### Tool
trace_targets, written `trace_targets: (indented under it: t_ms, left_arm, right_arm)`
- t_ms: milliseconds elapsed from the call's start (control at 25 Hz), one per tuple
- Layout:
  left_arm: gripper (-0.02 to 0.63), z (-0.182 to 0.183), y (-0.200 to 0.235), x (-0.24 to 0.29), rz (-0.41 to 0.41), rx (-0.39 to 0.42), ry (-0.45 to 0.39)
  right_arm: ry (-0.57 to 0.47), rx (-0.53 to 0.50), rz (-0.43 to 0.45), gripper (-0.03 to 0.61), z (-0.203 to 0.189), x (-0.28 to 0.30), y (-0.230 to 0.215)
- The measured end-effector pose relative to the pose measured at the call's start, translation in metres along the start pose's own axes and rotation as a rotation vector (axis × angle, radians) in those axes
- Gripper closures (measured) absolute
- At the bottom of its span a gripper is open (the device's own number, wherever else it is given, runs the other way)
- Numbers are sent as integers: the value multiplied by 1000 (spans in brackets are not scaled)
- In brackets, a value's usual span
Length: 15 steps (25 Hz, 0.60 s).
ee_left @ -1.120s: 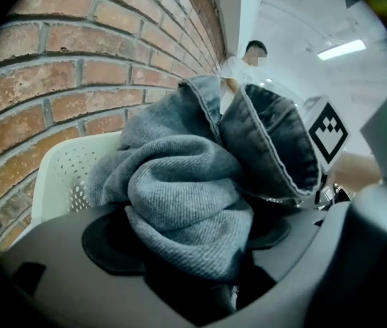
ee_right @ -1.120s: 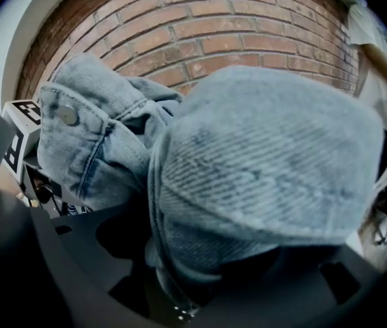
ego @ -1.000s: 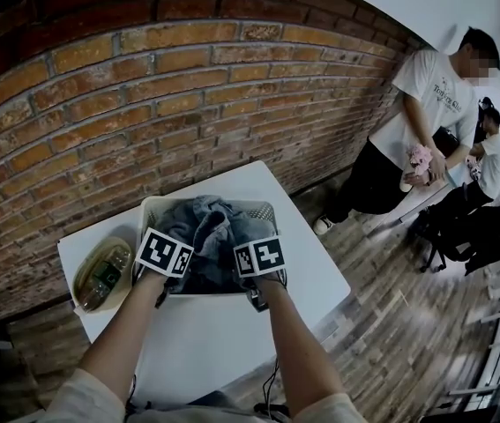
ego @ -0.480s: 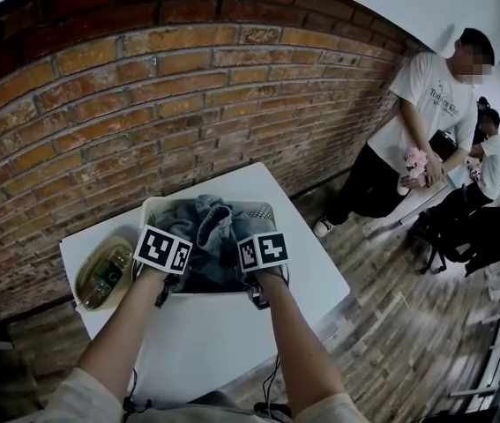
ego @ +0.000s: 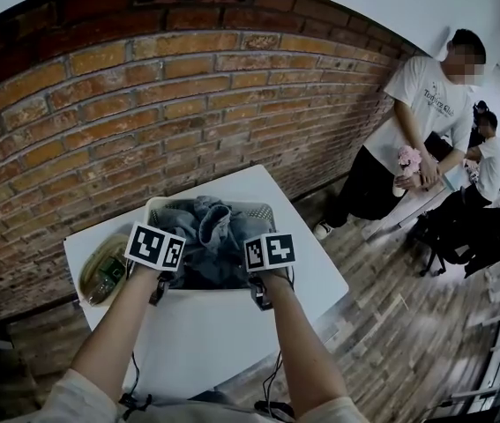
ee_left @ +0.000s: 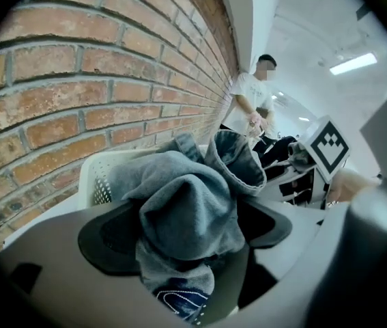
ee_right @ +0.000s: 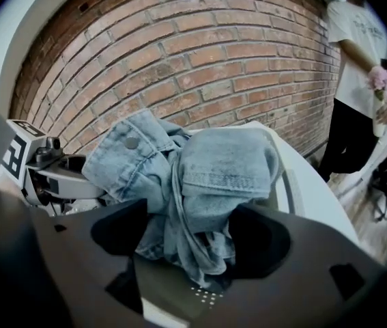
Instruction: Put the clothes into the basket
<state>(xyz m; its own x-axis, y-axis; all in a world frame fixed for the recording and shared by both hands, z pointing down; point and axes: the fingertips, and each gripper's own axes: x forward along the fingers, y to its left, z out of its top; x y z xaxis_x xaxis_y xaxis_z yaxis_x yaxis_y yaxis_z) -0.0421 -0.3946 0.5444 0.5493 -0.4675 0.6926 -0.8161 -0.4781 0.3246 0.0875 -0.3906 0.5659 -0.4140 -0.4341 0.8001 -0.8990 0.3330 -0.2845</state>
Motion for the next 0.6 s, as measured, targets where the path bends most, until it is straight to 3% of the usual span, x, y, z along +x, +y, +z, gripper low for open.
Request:
trace_targets:
  t_ms: [320,600]
  left_arm:
    - [184,10,-8,-28,-1,11,-86]
    - [186,23,-29,-39,-45,-7,-243]
  right_arm:
    - [-80,-29,-18,210,7,-25,21]
    - [-269,-46,40,213,21,-49,38]
